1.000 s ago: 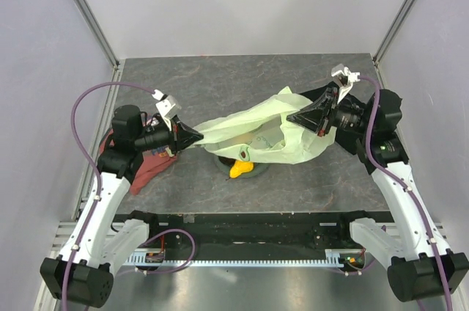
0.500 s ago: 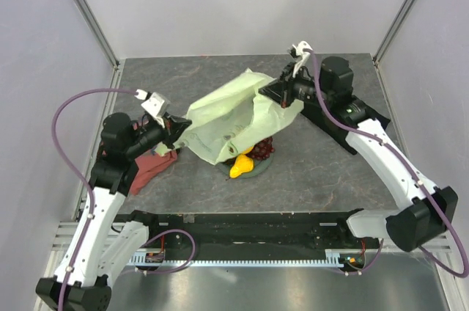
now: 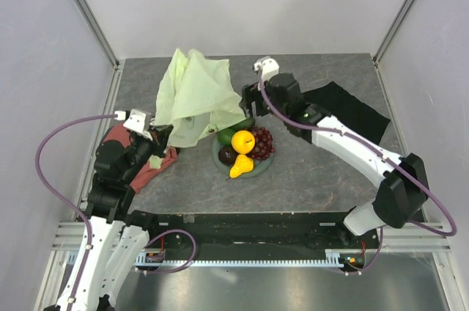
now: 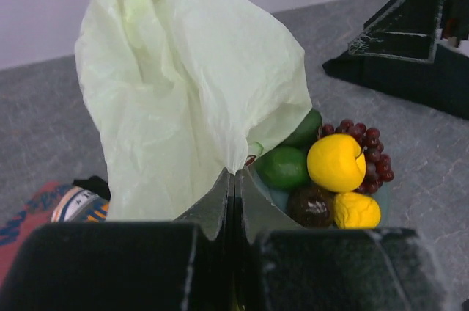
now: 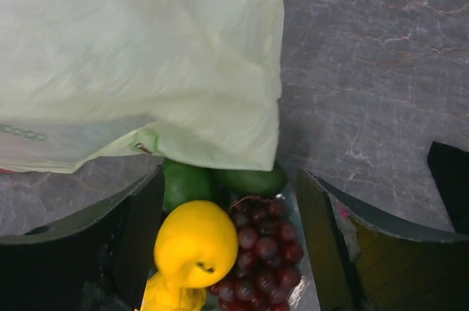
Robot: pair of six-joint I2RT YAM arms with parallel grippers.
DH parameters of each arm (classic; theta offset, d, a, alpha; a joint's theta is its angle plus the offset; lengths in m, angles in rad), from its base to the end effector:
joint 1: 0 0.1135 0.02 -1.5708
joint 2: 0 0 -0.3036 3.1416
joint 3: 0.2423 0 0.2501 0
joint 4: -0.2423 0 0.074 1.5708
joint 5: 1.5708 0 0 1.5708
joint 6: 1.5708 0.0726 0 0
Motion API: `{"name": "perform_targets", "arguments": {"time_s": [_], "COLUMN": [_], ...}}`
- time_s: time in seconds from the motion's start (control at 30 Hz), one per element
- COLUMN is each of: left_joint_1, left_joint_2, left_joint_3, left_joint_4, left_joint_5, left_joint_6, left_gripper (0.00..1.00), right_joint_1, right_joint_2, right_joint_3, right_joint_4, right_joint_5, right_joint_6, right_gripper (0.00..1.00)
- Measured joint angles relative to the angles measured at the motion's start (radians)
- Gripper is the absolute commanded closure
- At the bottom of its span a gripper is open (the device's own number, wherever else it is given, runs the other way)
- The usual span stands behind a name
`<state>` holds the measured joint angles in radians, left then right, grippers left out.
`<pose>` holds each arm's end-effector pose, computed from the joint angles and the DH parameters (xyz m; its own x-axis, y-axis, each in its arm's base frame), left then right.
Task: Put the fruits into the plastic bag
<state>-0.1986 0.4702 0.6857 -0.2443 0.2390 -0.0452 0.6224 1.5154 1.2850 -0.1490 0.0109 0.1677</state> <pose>0.1125 -0.0402 0.3574 -0.0473 -0.0352 -0.9983 0.4220 0.9051 -0.0520 0.3169 0.2264 0.3653 -0.3926 -0.0763 -0.9165 -0.5164 0.8429 0.1511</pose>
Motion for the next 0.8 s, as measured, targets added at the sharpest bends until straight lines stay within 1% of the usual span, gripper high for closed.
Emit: {"name": "perform_targets", "arguments": {"time_s": [0.07, 0.2, 0.3, 0.37, 0.5, 0.6, 0.73, 0.8], "left_joint_1": [0.000, 0.000, 0.000, 0.000, 0.000, 0.000, 0.000, 0.000], "left_joint_2": [0.028, 0.079, 0.093, 0.095, 0.092, 0.092, 0.093, 0.093], "left_joint_3": [-0.001, -0.001, -0.001, -0.001, -0.001, -0.001, -0.001, -0.001], "left_joint_4": [-0.018, -0.035, -0.046, -0.051, -0.063, -0.065, -0.066, -0.067], "left_joint_5": [0.006, 0.019, 0.032, 0.033, 0.032, 0.028, 0.028, 0.028], "left_joint_6": [-0.011, -0.022, -0.027, -0.029, -0.032, -0.033, -0.033, -0.033], "left_gripper": [0.98, 0.98, 0.98, 0.99, 0.99, 0.98, 0.99, 0.99], "right_joint_1": [0.088, 0.283, 0.376, 0.417, 0.444, 0.444, 0.443, 0.444], "right_joint_2": [-0.034, -0.093, -0.079, -0.030, 0.180, 0.331, 0.461, 0.505], "right_joint_3": [-0.041, -0.083, -0.084, -0.077, 0.010, 0.077, 0.140, 0.168], "right_joint_4": [0.009, 0.055, 0.097, 0.119, 0.148, 0.153, 0.171, 0.191], "right_joint_5": [0.095, 0.241, 0.310, 0.348, 0.389, 0.410, 0.445, 0.468], "right_joint_6": [-0.020, -0.046, -0.050, -0.051, -0.069, -0.089, -0.134, -0.166], "right_gripper": [0.20, 0.26, 0.30, 0.31, 0.33, 0.30, 0.25, 0.24]}}
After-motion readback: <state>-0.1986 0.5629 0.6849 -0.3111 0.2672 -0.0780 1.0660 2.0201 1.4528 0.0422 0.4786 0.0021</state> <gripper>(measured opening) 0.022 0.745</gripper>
